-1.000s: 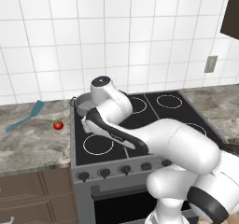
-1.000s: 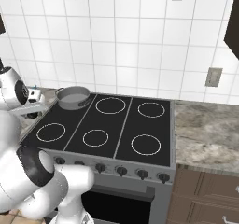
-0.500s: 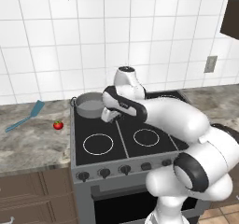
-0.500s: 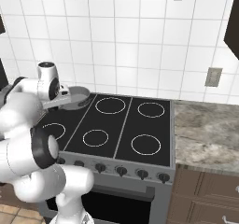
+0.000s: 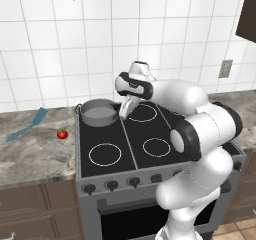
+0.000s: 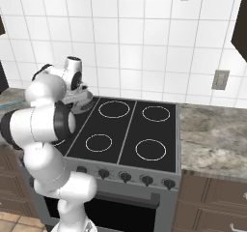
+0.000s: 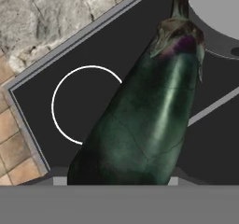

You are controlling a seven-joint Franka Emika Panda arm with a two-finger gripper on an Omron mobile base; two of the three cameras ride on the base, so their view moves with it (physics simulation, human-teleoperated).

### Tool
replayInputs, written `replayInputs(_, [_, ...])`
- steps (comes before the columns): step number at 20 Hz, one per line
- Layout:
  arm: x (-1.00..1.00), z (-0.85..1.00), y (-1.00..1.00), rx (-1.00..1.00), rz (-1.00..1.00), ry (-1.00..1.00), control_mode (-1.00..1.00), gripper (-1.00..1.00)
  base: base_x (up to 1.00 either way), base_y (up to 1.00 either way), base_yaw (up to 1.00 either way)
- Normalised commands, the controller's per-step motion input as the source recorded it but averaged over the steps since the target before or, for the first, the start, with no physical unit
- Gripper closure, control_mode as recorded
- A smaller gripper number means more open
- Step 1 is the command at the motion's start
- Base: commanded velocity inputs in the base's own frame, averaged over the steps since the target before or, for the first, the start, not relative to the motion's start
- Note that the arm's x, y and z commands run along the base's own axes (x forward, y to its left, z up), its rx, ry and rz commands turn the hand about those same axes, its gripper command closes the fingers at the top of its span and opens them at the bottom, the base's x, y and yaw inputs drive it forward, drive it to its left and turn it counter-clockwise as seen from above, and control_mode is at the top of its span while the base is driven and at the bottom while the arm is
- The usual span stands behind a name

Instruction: Put the eggplant and tomato in the pot. Retrieve the spatula and lightly stir the vegetables in the pot.

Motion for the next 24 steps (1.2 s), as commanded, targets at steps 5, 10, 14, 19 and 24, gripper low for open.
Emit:
replayInputs(5, [0.42, 0.0, 0.02, 0.0, 0.01, 0.03, -1.0, 1.0, 0.0, 0.0, 0.0])
replayInputs(10, [0.42, -0.03, 0.08, 0.0, 0.0, 0.1, -1.0, 1.0, 0.0, 0.0, 0.0])
replayInputs(14, [0.34, -0.33, 0.23, -0.06, 0.0, 0.09, -1.0, 1.0, 0.0, 0.0, 0.0])
replayInputs(19, [0.37, -0.19, 0.24, -0.11, 0.0, 0.09, -1.0, 1.0, 0.0, 0.0, 0.0])
replayInputs(24, [0.22, -0.01, 0.07, -0.07, -0.04, 0.03, -1.0, 1.0, 0.0, 0.0, 0.0])
